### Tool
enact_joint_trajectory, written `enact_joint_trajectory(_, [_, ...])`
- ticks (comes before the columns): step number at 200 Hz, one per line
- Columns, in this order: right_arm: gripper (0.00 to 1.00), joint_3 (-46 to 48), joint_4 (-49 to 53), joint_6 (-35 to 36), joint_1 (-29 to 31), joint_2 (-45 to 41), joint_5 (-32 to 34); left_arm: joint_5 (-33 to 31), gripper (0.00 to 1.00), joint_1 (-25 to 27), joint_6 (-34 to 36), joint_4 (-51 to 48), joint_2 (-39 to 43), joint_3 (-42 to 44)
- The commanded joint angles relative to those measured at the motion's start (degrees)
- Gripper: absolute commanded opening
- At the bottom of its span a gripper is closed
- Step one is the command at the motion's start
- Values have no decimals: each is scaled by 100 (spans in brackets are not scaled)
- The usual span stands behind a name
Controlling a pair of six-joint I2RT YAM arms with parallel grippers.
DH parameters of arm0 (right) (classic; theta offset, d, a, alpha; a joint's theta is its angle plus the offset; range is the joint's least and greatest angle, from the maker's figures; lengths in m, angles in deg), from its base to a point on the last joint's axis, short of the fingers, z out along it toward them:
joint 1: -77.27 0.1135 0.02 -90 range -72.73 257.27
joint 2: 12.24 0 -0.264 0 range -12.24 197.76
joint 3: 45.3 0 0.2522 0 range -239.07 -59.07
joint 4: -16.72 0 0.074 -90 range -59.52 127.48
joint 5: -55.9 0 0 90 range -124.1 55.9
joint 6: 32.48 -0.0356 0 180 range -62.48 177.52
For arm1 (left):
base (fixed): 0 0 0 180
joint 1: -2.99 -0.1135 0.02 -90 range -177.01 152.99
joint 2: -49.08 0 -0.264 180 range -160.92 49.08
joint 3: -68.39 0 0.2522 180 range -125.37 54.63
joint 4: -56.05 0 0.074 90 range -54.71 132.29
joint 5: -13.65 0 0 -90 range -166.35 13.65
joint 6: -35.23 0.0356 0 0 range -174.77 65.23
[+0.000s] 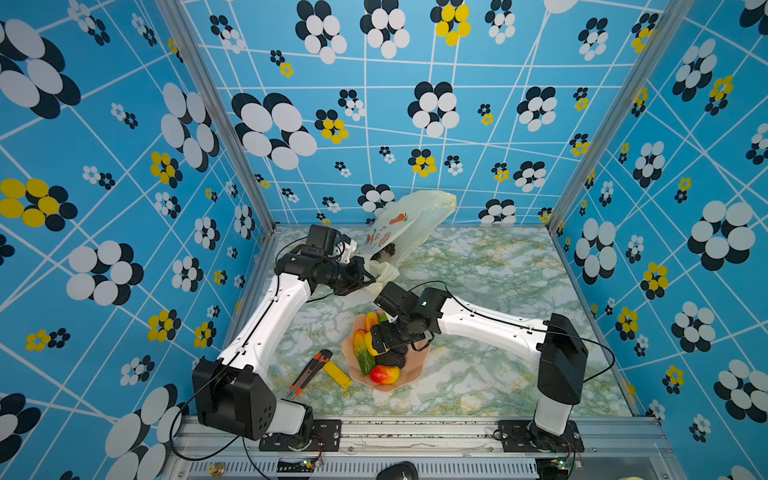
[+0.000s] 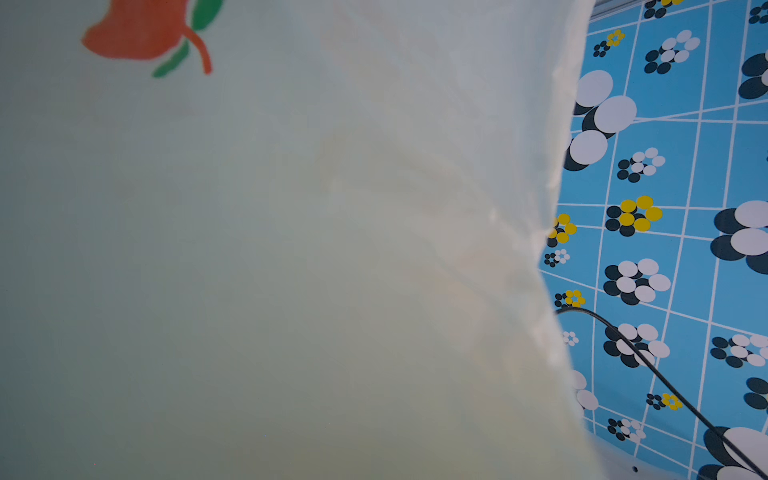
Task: Place the fruits into the plastic bag
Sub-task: 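Lower the right gripper onto the yellow fruit in the pink bowl and grasp it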
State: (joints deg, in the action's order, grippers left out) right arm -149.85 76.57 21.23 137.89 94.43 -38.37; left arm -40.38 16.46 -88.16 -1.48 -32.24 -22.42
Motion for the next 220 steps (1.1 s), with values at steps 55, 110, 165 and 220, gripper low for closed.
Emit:
enact_joint_trajectory(55, [90, -827, 448, 279, 73, 579, 43, -28, 0, -83, 11, -53, -34, -141])
enact_joint_trajectory(110, [89, -1116, 660, 342, 114, 905, 14, 4, 0, -82, -10, -26, -65, -117])
enact_joint_trajectory(165, [87, -1226, 648, 360, 116, 1107, -3, 7, 0, -104, -32, -9, -51, -65])
enact_joint_trajectory(220, [83, -1394, 692, 387, 117, 1318, -47, 31, 0, -121, -40, 0, -53, -47])
